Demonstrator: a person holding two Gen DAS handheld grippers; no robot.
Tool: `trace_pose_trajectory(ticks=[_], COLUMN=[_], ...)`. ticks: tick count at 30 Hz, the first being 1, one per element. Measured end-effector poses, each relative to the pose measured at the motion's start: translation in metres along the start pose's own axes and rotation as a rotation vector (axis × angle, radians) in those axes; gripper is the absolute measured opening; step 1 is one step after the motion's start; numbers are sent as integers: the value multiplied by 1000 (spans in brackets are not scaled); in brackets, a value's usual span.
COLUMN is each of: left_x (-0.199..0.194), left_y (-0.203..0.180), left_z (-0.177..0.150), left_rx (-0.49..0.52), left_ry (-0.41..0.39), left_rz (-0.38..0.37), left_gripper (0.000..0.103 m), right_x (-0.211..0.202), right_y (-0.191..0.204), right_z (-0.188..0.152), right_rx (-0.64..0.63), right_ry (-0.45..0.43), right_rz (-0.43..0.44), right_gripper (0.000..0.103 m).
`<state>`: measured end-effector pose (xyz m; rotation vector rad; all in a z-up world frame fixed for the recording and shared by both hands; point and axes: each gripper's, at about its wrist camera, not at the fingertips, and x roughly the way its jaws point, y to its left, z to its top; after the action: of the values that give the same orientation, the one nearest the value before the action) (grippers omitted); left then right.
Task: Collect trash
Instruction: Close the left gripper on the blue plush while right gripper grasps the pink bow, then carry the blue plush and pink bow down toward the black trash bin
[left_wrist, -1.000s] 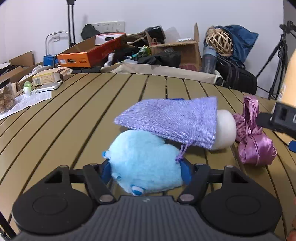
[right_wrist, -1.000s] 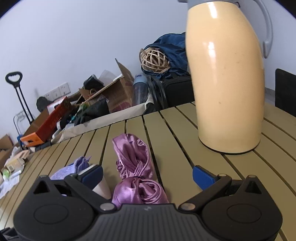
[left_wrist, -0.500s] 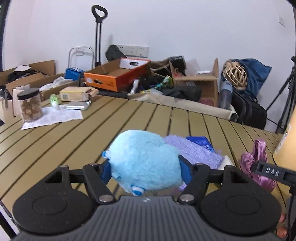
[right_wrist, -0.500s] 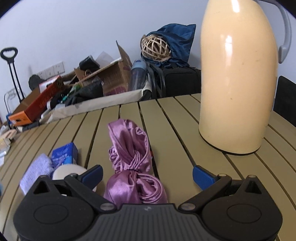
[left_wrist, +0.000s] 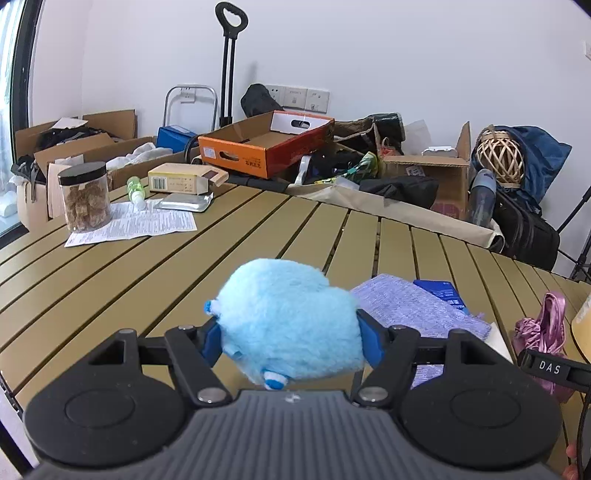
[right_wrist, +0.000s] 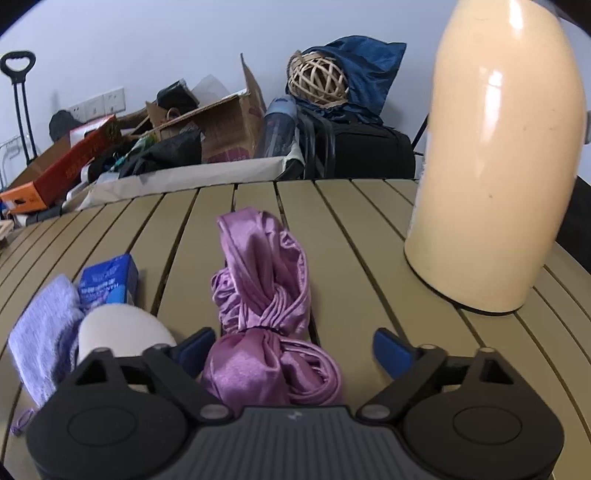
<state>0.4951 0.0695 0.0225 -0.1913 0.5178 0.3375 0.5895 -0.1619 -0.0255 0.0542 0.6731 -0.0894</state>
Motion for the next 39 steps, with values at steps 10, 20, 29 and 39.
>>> trace_pose_trajectory(ticks=[10,20,29,39], left_x=[6,5,1,-10], left_y=[1,3,4,5], left_z=[-1,-2,-1,-3], left_rx=[-5,-12,-13,-7], left_ry=[20,28,21,10], left_rz=[3,6,1,-13], left_gripper=[71,71,71,71], right_x=[2,-3,-8,-34], right_y=[10,4,-7,-14], right_z=[-3,-5,-7,-10], right_rx=[-62,-20,24,43], right_ry=[-2,-27,-40,-92], right_rz=[9,45,63,132], right_gripper=[64,46,41,35])
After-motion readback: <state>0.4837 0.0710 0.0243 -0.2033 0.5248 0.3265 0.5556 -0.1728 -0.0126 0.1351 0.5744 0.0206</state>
